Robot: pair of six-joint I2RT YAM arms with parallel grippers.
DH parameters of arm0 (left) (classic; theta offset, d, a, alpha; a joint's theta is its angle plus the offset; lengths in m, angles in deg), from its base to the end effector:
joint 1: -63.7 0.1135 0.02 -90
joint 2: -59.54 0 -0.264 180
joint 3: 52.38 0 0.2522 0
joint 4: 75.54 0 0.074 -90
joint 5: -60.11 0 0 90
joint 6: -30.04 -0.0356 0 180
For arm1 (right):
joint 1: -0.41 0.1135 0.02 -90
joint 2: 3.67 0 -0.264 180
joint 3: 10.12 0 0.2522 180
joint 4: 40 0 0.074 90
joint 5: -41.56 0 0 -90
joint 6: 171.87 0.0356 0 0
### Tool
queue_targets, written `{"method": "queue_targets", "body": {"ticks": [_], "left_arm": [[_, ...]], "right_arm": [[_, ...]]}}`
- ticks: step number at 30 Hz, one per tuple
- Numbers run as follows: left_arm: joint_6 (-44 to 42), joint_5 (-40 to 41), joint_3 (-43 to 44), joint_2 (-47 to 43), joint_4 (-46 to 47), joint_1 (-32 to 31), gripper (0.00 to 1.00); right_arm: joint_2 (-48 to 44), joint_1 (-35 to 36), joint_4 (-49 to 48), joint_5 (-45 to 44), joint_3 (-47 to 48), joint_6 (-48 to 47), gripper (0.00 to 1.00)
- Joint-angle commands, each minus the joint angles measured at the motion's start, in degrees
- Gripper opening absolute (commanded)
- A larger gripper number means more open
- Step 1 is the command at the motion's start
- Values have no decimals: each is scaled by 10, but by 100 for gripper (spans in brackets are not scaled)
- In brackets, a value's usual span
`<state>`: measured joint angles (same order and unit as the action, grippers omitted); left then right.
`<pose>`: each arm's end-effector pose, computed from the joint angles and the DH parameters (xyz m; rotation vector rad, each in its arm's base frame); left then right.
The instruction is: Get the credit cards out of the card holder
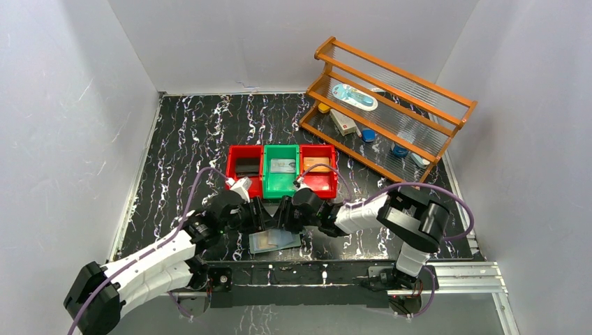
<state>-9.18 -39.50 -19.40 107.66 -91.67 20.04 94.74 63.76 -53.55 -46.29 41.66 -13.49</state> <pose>0.1264 -0.1289 0.1876 -0.0347 2.3329 -1.0955 0.1440 0.2898 0.1315 0.0838 2.4829 1.2479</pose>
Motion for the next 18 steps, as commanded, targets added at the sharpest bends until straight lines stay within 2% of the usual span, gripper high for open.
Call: {"method": "queue_targets", "body": {"ticks": [1, 3, 5, 6, 9, 12, 18], "left_arm": [[-8, -90, -18, -2, -35, -18, 46], [-14, -111, -10, 30, -21, -18, 46], [-20, -113, 2, 50, -15, -18, 47], [-20, -118, 6, 62, 0, -18, 48], [-11, -149, 7, 91, 40, -18, 49], [-12, -141, 16, 94, 36, -18, 50], [-11, -48, 27, 25, -47, -18, 56]], "right_arm": [[-10, 8, 116, -29, -23, 5, 58], [-36, 8, 123, -39, -24, 4, 63], [-64, 8, 170, -75, -17, 12, 65], [-87, 7, 205, -96, -16, 17, 63], [-101, 8, 211, -102, -27, 25, 56], [-109, 7, 186, -100, -46, 33, 53], [-128, -4, 63, -72, -120, 53, 50]]}}
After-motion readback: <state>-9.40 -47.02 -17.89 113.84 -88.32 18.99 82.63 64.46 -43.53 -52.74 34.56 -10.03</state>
